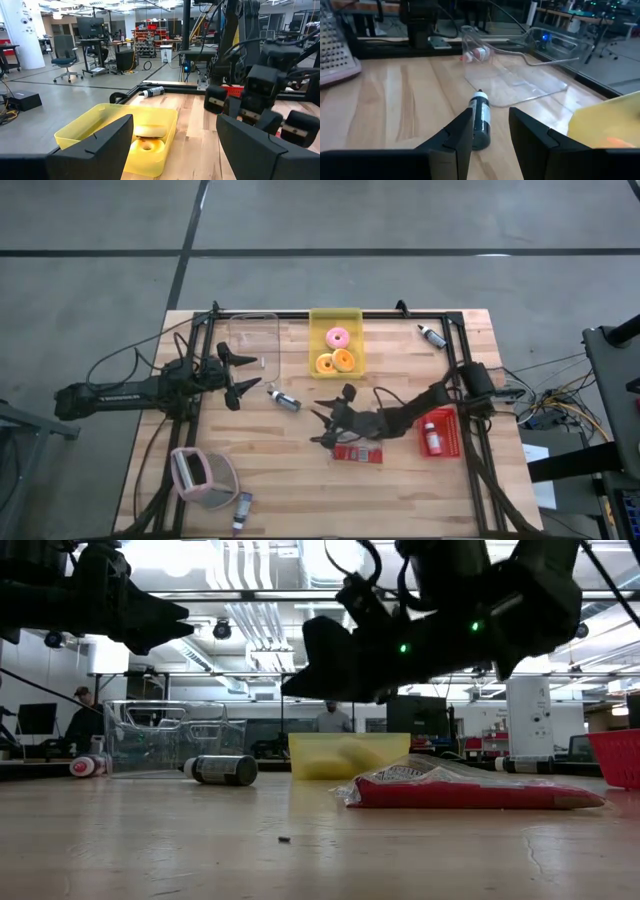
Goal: Pick & Place Food Item
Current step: Put the left black food coloring bottle into the red bin
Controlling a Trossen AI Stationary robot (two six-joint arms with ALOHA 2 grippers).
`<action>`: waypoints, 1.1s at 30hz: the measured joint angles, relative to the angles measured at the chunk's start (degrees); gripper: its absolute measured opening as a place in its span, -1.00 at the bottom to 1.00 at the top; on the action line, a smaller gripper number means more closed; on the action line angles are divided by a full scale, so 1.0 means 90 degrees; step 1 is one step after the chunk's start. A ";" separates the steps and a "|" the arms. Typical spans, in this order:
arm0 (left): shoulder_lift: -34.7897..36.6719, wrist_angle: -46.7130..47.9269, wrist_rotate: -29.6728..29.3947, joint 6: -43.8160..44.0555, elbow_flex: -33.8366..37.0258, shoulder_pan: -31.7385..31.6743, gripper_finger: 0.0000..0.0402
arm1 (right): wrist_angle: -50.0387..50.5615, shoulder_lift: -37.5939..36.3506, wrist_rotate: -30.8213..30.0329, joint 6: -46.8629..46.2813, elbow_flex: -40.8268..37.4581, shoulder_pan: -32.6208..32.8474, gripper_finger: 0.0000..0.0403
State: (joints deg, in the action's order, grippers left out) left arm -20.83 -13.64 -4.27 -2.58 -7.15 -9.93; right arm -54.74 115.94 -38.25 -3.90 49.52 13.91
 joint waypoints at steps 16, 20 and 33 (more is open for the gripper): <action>0.0001 0.0001 0.0000 0.0001 -0.0001 0.0000 0.45 | -0.0179 0.1174 0.0578 -0.0254 0.0761 -0.0448 -0.39; -0.0001 0.0002 0.0000 -0.0001 -0.0001 0.0001 0.44 | -0.0024 0.1317 0.0791 -0.0205 0.0945 -0.0502 -0.34; 0.0001 0.0001 -0.0003 0.0001 0.0001 0.0002 0.45 | 0.0588 0.1402 0.1288 -0.0645 0.1275 -0.0694 0.29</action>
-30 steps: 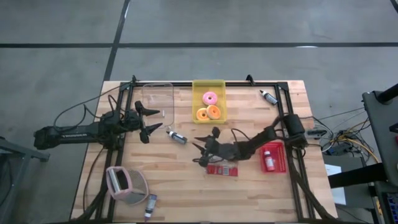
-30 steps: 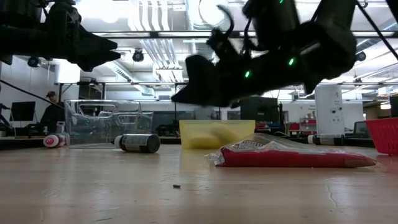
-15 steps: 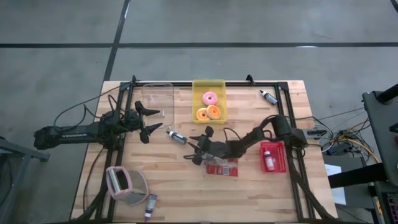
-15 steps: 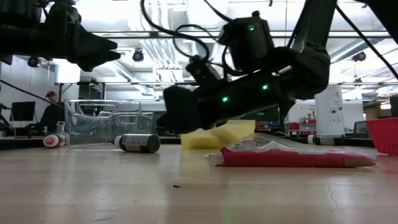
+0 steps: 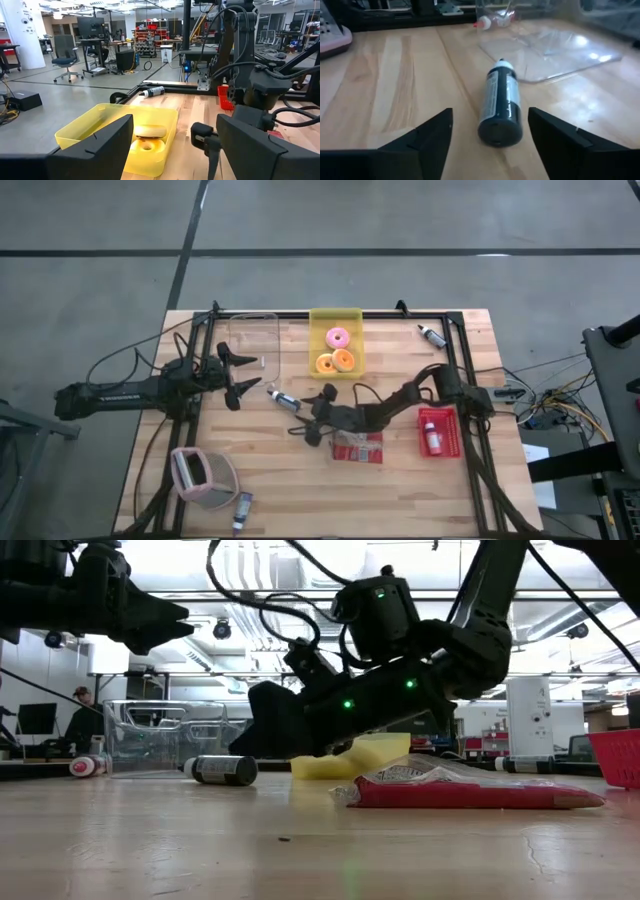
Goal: Pick & Place Food Item
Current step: Put the left black food coloring bottle into the red bin
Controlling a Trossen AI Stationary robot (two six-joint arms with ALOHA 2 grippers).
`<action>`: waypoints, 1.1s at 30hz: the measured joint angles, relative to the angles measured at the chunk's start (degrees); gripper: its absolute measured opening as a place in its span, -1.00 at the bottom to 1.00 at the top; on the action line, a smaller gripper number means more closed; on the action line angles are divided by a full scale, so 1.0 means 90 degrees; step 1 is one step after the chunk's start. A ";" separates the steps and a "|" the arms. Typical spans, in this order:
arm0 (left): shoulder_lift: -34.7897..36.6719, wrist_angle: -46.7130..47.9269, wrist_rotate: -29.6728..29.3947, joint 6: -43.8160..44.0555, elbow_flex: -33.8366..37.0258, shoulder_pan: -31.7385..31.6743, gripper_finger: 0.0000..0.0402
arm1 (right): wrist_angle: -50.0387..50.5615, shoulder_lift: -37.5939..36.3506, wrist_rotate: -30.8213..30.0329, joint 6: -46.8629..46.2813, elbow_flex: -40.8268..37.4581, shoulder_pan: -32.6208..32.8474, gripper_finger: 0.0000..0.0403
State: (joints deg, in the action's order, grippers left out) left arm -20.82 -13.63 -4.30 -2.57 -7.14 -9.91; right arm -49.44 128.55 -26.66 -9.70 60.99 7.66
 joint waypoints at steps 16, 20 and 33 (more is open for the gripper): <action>-0.0002 0.0000 -0.0001 -0.0001 -0.0002 0.0000 0.44 | 0.1556 0.0005 0.0324 -0.0718 0.0670 -0.0372 0.41; -0.0001 0.0000 0.0000 -0.0002 -0.0001 0.0000 0.45 | 0.1842 0.0006 0.0359 -0.0825 0.0723 -0.0387 0.39; -0.0002 0.0000 0.0000 -0.0002 -0.0002 0.0000 0.44 | 0.1856 0.0010 0.0370 -0.0739 0.0716 -0.0386 0.32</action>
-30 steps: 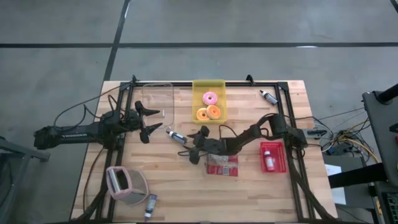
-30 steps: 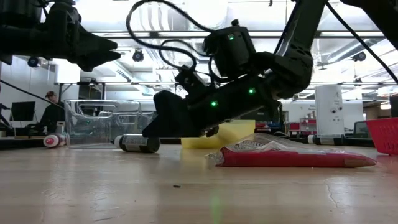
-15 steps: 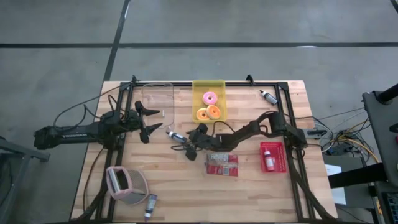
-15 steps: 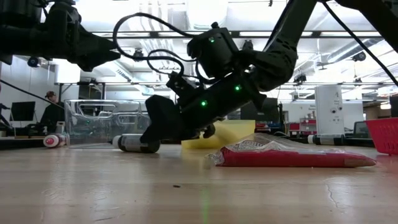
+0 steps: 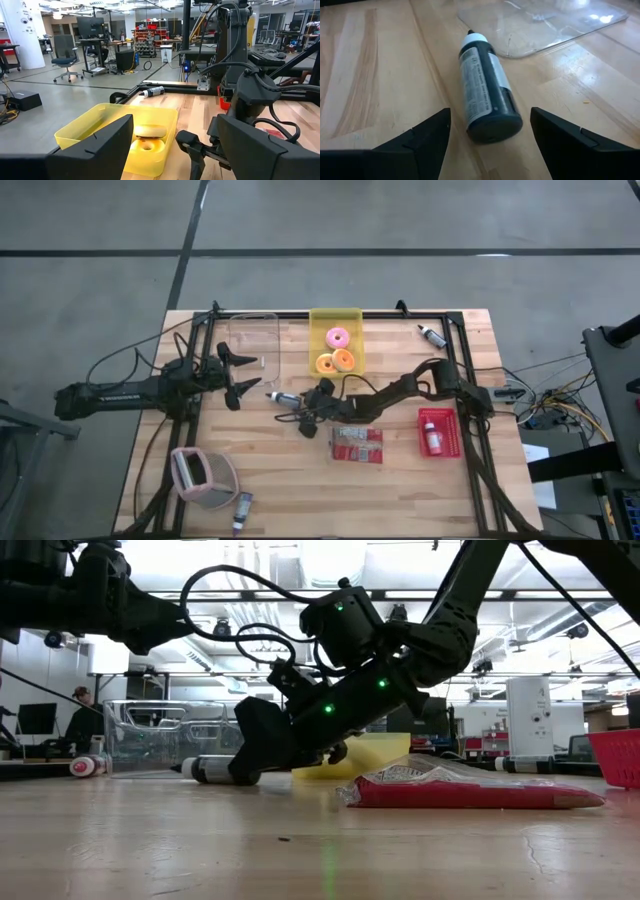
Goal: Pick & Place Food Item
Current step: Put the left black food coloring bottle into the red bin
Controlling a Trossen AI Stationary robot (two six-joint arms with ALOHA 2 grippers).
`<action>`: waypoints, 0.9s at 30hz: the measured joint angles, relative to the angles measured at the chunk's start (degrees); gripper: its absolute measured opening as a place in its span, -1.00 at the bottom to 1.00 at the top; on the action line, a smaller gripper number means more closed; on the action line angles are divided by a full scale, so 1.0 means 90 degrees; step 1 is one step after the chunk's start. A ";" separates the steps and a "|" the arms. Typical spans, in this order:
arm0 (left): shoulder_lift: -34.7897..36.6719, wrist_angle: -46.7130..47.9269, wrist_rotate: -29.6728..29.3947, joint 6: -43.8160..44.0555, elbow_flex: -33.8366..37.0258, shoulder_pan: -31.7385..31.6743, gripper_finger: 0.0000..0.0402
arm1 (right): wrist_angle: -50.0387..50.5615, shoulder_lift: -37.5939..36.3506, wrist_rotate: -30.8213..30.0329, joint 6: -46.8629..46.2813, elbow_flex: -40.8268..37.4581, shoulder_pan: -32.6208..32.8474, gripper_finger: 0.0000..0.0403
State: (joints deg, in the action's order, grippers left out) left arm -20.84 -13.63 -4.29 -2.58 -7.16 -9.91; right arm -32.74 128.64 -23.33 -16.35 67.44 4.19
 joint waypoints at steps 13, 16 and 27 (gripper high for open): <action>0.0000 0.0000 0.0000 0.0001 0.0001 0.0000 0.45 | -0.0004 0.0000 -0.0017 0.0004 -0.0005 -0.0027 -0.03; 0.0000 0.0000 0.0000 -0.0001 0.0000 0.0000 0.45 | -0.0005 0.0000 -0.0019 0.0003 -0.0005 -0.0027 -0.11; 0.0002 0.0000 0.0000 0.0001 0.0000 0.0000 0.44 | -0.0009 0.0000 -0.0019 0.0002 -0.0005 -0.0027 -0.23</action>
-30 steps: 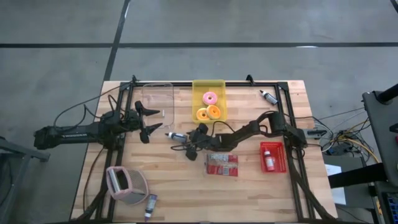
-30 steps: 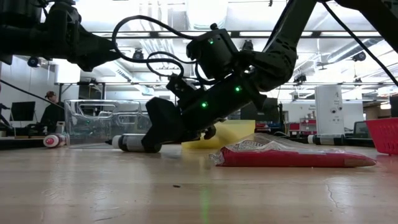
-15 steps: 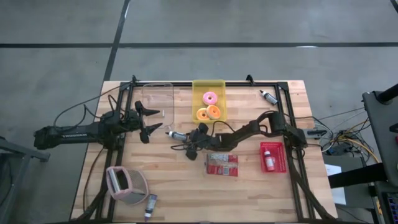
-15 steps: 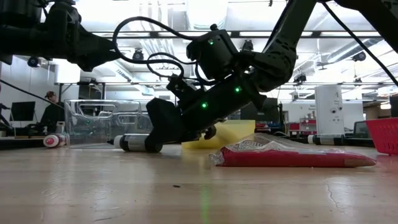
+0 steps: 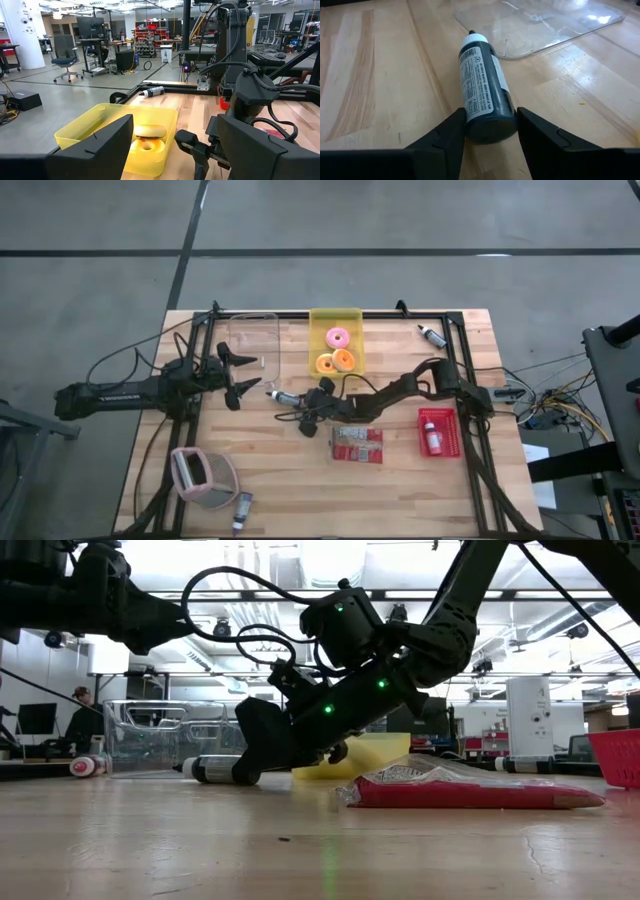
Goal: Pick & Place Food Item
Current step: Put the left black food coloring bottle into the red bin
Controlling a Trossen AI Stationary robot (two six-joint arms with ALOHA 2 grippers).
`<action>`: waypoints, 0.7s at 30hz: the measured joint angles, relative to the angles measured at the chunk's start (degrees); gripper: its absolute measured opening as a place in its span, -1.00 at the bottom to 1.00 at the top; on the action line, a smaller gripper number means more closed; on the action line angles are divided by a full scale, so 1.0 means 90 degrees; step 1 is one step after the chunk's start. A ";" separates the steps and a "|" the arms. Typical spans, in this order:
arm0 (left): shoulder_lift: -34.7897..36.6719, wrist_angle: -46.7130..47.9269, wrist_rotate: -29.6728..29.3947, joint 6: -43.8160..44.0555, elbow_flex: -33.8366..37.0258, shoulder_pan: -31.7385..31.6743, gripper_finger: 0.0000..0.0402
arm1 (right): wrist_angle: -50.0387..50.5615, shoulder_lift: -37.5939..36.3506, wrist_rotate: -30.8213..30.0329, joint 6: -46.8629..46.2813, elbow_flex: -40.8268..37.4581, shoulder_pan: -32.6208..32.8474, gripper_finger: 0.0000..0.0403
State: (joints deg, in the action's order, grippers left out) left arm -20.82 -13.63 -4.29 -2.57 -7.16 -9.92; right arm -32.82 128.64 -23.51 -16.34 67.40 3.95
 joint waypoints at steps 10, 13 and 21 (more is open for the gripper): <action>0.0000 0.0000 0.0000 -0.0001 0.0000 -0.0002 0.44 | 0.0030 -0.0090 0.0000 0.0000 -0.0015 0.0030 -0.23; 0.0000 -0.0001 0.0000 -0.0001 0.0000 -0.0002 0.45 | 0.0445 -0.0302 0.0007 -0.0062 -0.0015 0.0064 -0.23; 0.0000 -0.0001 0.0000 -0.0001 0.0001 -0.0002 0.45 | 0.2257 -0.1177 0.0121 -0.0379 -0.0017 0.0225 -0.23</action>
State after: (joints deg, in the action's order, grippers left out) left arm -20.82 -13.64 -4.29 -2.58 -7.15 -9.93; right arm -12.50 118.05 -22.42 -19.75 67.24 5.97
